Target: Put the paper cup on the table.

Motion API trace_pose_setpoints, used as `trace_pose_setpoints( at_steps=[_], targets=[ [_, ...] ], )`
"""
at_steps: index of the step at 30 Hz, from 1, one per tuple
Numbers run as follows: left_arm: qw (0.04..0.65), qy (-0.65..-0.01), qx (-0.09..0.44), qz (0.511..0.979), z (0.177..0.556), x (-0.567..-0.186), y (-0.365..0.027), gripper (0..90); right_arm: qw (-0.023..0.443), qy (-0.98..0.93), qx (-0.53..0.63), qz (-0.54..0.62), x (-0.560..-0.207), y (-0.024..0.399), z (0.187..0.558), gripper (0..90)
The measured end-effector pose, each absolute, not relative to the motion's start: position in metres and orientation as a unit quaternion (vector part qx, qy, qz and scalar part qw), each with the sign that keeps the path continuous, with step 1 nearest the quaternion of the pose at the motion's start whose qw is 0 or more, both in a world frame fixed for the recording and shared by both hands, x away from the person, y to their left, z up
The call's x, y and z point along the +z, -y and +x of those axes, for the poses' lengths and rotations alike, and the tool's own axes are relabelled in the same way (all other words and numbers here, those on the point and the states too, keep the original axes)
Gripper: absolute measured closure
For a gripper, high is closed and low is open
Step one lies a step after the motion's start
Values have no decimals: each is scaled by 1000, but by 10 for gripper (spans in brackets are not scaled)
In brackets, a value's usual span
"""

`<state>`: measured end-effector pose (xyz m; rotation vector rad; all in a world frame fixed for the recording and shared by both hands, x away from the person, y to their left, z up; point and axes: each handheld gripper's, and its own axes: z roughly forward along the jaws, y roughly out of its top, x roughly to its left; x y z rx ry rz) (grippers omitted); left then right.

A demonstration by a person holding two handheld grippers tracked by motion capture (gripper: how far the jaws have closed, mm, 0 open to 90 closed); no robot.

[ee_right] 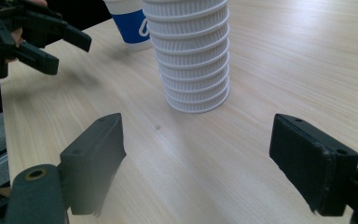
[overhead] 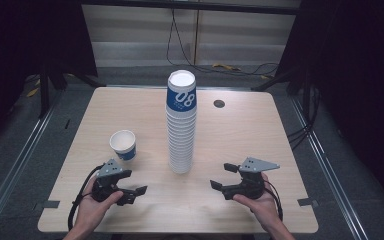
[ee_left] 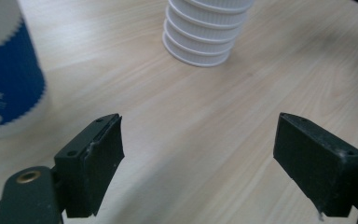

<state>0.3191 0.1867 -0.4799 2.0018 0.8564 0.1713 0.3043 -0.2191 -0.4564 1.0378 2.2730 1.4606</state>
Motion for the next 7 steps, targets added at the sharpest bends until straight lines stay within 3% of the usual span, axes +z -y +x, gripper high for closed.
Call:
trace_pose_setpoints(
  at_steps=[7],
  targets=[
    [461, -328, 69, 822, 319, -491, -179, 161, 137, -775, 490, 375, -466, 224, 309, 164]
  ],
)
